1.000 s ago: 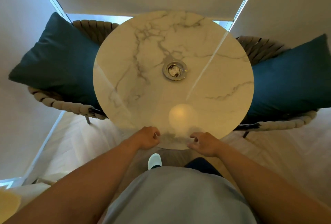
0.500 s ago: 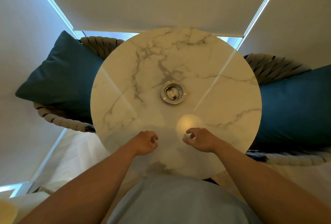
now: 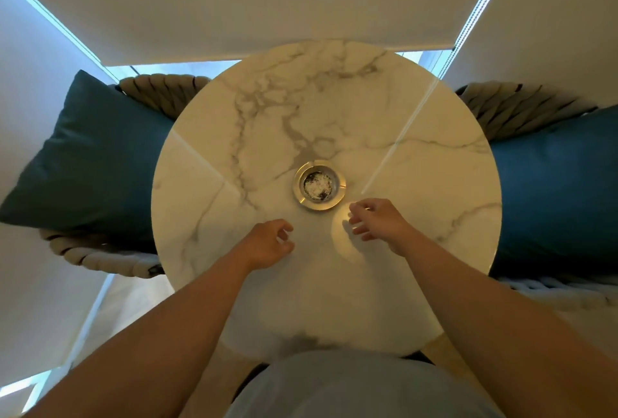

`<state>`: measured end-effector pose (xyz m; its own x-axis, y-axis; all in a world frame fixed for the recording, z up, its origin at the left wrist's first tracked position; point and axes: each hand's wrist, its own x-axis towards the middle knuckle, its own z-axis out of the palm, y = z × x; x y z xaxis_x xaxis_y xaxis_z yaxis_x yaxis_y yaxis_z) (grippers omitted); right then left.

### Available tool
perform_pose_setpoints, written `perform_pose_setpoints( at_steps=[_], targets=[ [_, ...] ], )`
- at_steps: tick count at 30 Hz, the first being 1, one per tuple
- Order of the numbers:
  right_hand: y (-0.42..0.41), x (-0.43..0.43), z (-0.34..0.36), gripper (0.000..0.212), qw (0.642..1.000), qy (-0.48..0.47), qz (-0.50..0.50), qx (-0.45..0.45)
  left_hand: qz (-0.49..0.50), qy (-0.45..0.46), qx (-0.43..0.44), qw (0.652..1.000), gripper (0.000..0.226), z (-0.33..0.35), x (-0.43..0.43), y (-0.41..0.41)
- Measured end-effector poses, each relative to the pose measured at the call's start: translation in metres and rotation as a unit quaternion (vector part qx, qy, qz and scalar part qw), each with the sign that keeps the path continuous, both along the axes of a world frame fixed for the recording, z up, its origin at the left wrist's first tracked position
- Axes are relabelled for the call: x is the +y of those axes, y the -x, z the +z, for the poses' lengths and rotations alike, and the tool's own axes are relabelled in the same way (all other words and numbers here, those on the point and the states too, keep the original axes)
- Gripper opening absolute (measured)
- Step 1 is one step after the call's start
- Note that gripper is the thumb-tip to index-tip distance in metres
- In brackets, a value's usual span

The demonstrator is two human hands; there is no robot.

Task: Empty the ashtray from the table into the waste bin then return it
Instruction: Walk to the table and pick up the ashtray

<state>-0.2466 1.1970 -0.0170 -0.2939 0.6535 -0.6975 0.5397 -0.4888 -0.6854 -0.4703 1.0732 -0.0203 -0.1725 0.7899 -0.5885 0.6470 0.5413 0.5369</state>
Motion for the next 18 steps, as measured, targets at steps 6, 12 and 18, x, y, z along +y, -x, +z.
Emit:
perform_pose_setpoints(
  at_steps=[6, 12, 18],
  targets=[
    [0.024, 0.018, 0.0, 0.027, 0.997, 0.025, -0.076, 0.004, 0.024, -0.018, -0.032, 0.999, 0.064, -0.018, 0.037, 0.027],
    [0.045, 0.039, -0.008, 0.014, 0.992, 0.026, -0.121, 0.007, 0.026, -0.039, -0.045, 0.998, 0.091, -0.028, 0.07, 0.041],
    [0.059, 0.054, -0.022, 0.014, 0.993, 0.025, -0.112, -0.01, 0.022, -0.078, -0.085, 0.993, 0.108, -0.033, 0.097, 0.036]
  ],
)
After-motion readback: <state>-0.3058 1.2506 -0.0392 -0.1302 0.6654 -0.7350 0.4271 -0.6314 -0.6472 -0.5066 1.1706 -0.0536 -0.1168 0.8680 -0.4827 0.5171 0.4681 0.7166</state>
